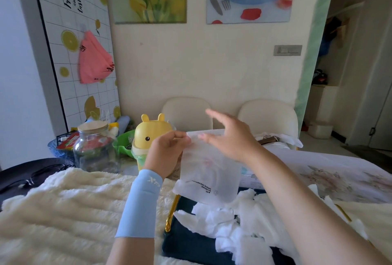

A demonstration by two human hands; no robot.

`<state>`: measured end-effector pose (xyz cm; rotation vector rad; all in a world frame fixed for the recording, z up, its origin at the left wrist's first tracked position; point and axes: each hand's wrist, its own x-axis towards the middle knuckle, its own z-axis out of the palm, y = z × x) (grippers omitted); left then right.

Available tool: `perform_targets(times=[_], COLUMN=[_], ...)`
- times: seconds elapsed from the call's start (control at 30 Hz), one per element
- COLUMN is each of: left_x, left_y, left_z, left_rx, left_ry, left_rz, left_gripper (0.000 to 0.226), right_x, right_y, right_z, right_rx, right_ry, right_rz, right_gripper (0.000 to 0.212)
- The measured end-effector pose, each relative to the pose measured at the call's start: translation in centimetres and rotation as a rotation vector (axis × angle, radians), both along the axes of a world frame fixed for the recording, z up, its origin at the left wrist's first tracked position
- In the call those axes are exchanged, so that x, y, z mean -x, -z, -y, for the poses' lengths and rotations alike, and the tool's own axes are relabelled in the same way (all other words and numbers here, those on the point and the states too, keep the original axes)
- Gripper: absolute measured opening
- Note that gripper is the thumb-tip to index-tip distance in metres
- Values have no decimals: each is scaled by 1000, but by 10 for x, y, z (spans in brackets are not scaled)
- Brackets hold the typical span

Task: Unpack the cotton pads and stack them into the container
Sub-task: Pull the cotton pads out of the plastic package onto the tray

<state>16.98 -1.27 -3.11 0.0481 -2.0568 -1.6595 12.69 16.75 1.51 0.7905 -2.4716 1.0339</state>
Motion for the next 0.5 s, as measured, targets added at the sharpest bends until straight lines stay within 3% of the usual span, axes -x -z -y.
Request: perform_targets(times=[0.07,0.1,0.17,0.23,0.37,0.5], left_x=[-5,-7,-10,-13,-15,-18], left_y=[-5,-5,1,7,11,11], left_z=[-4,-5,2,10,20,22], left_rx=[22,45,142,253,78,153], left_ry=[85,139,217,215,224,364], left_rz=[-25,6,149,266,280,439], left_gripper=[10,19,35,27,15,23], right_x=[3,7,15,22,30,27], right_y=[-1,-1,0,-2,-4,-1], right_z=[8,9,9,5,-5,-3], right_rx=[16,53,139,250,304,261], right_ry=[-42,-27,14,98,238,246], right_rz=[65,54,32,12,5,-22], right_gripper=[18,7,12,16,25,17])
